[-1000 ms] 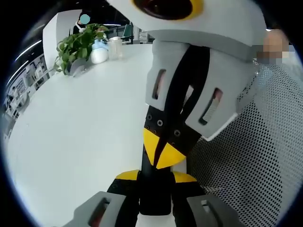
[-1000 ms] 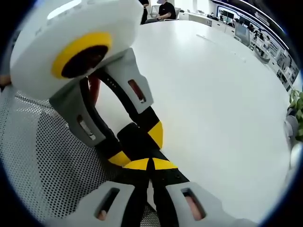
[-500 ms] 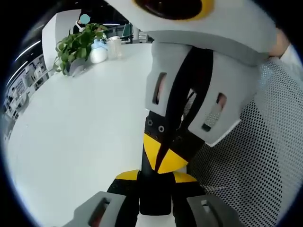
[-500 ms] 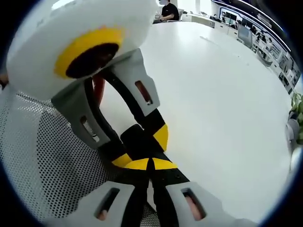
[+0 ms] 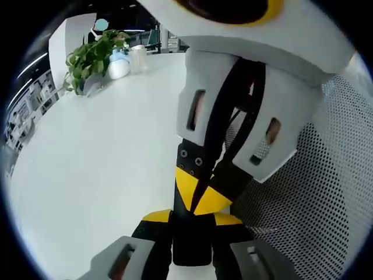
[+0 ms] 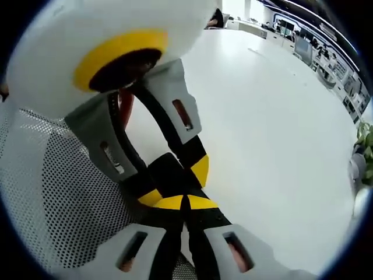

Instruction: Press the specified remote control buttons in sequence, fully releasing each button before pressing the next.

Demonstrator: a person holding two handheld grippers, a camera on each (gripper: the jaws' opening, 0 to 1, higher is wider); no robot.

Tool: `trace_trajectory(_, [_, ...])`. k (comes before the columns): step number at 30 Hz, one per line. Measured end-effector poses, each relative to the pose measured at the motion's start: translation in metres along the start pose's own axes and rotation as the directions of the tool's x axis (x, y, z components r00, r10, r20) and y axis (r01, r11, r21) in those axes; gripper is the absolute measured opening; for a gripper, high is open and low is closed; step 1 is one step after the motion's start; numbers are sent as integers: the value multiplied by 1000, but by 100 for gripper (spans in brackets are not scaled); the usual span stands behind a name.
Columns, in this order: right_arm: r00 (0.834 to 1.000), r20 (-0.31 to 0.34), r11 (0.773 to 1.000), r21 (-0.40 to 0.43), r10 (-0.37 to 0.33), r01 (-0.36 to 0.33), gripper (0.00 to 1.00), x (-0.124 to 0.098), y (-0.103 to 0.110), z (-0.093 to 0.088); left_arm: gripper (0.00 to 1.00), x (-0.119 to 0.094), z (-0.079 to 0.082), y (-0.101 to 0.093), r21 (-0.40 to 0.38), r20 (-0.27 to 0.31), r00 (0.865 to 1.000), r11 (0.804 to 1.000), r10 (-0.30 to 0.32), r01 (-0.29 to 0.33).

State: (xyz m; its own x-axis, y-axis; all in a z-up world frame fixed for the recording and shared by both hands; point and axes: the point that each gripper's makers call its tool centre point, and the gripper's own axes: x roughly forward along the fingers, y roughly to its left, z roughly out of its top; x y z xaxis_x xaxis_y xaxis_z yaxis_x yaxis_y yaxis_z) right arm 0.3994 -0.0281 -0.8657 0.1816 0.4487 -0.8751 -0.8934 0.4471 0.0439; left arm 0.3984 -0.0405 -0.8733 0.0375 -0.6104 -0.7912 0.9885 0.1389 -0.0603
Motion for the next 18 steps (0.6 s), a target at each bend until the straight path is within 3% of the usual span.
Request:
trace_trajectory(10, [1000,-13,1000,-10,-10,10,0,1,0,1,25,0,0,0,24,0,1000,1000,7,-7])
trace_trajectory(18, [1000,-8,1000,6,-13,13,0,1,-2,2,25,0,2,2,-5,15,1000,1000,12,-11])
